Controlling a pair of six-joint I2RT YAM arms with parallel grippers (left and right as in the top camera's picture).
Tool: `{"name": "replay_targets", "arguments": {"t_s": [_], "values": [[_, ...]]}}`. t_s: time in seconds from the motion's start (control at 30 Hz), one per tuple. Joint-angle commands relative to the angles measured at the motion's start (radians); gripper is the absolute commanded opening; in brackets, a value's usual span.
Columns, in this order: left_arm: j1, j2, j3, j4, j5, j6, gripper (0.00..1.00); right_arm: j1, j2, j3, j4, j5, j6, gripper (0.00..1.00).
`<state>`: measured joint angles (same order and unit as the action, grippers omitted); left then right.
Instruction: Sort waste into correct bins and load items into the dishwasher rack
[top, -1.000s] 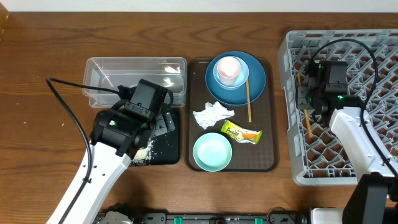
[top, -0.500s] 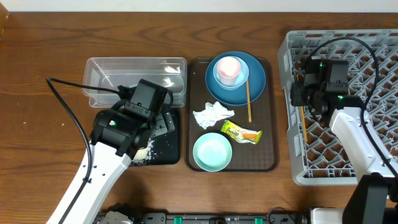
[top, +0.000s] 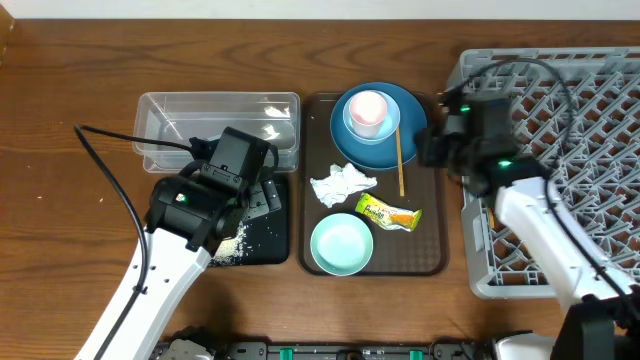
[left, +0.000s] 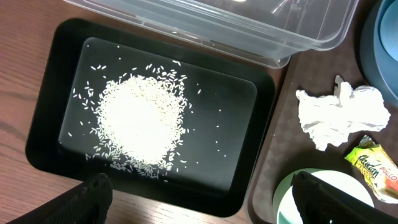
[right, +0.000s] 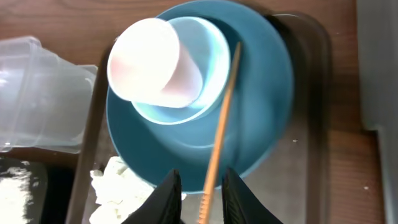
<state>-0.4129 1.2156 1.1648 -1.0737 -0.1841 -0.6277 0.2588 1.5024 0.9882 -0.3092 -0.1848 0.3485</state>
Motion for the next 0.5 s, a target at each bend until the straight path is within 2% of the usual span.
{"name": "replay_targets", "arguments": {"t_s": [0.0,0.1,0.47], "values": [[0.006,0.000,0.014,-0.003,-0.015,0.005,0.95,0.079,-0.008,0.012,0.006,0.251,0.066,0.21],[0.006,0.000,0.014,-0.003,-0.015,0.005,0.95,0.122,-0.004,0.012,0.010,0.340,0.075,0.22],[0.006,0.000,0.014,-0.003,-0.015,0.005,0.95,0.154,0.108,0.012,0.075,0.372,0.073,0.24]]}}
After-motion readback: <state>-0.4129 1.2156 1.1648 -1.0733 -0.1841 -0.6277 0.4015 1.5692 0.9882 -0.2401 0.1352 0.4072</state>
